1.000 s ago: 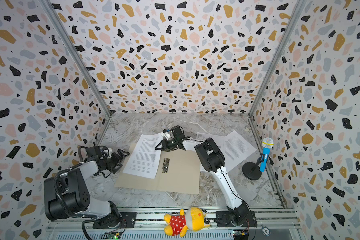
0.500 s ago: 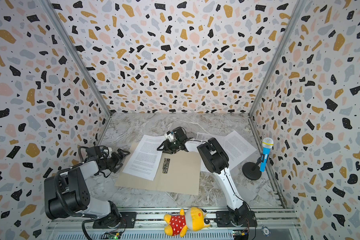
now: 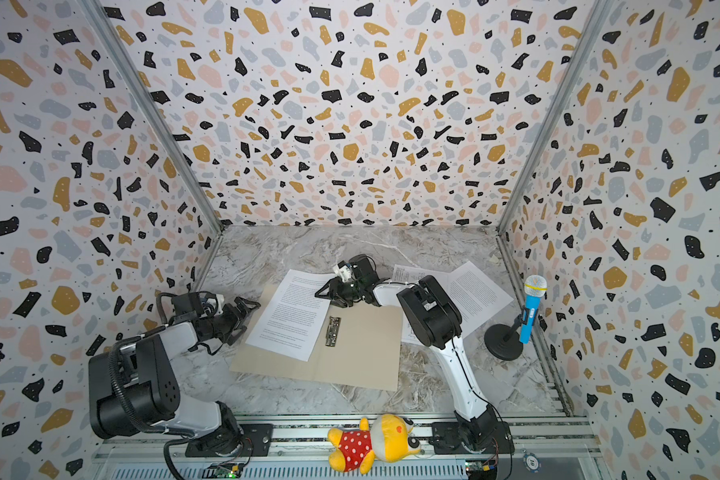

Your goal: Put the files into the folder

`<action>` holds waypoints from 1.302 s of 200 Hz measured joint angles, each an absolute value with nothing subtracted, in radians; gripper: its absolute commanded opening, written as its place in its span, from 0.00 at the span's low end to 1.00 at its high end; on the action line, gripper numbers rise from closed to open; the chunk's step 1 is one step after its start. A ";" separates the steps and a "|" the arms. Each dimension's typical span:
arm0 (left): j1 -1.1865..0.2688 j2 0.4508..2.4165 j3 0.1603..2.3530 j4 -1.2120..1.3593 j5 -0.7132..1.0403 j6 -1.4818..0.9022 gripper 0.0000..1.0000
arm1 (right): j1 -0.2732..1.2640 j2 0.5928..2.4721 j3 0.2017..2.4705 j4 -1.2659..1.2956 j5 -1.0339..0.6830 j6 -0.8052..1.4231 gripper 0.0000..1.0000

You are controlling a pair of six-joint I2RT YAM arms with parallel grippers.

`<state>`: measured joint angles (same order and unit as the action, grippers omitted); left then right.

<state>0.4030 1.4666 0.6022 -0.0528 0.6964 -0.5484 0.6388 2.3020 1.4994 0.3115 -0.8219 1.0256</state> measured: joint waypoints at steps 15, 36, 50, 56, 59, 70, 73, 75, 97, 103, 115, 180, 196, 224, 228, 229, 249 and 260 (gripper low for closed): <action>0.403 1.467 0.599 -0.048 0.698 -0.554 0.99 | 0.639 2.281 1.481 0.316 -0.813 1.035 0.48; 0.403 1.467 0.595 -0.039 0.699 -0.564 0.99 | 0.639 2.262 1.466 0.318 -0.803 1.044 0.47; 0.403 1.466 0.591 -0.030 0.699 -0.570 0.99 | 0.642 2.258 1.465 0.318 -0.795 1.048 0.46; 0.403 1.466 0.589 -0.027 0.699 -0.573 0.99 | 0.643 2.258 1.465 0.316 -0.791 1.049 0.46; 0.403 1.466 0.588 -0.025 0.699 -0.574 0.99 | 0.644 2.258 1.465 0.314 -0.789 1.050 0.45; 0.403 1.466 0.584 -0.020 0.699 -0.578 0.99 | 0.648 2.258 1.463 0.310 -0.779 1.051 0.45; 0.403 1.466 0.583 -0.019 0.699 -0.579 0.99 | 0.649 2.258 1.461 0.308 -0.775 1.051 0.45; 0.403 1.466 0.583 -0.019 0.699 -0.580 0.99 | 0.651 2.258 1.460 0.307 -0.772 1.052 0.45; 0.403 1.466 0.578 -0.012 0.700 -0.588 0.99 | 0.667 2.251 1.434 0.305 -0.747 1.061 0.45; 0.403 1.466 0.577 -0.010 0.700 -0.588 0.99 | 0.673 2.247 1.424 0.304 -0.739 1.066 0.45; 0.403 1.464 0.572 -0.003 0.702 -0.588 0.99 | 0.681 2.241 1.407 0.305 -0.721 1.075 0.45; 0.403 1.459 0.563 0.003 0.708 -0.588 0.98 | 0.714 2.191 1.355 0.324 -0.633 1.124 0.35; 0.403 1.459 0.563 0.003 0.709 -0.588 0.98 | 0.719 2.186 1.343 0.349 -0.618 1.140 0.29; 0.403 1.457 0.561 0.003 0.710 -0.588 0.98 | 0.723 2.181 1.314 0.386 -0.601 1.159 0.18; 0.403 1.456 0.561 0.002 0.710 -0.588 0.98 | 0.724 2.181 1.309 0.393 -0.599 1.159 0.16; 0.403 1.455 0.561 0.002 0.710 -0.588 0.98 | 0.724 2.181 1.308 0.394 -0.599 1.160 0.15; 0.403 1.453 0.557 0.002 0.711 -0.588 0.98 | 0.727 2.181 1.288 0.427 -0.589 1.160 0.07; 0.403 1.453 0.557 0.002 0.712 -0.588 0.98 | 0.729 2.181 1.284 0.439 -0.587 1.150 0.03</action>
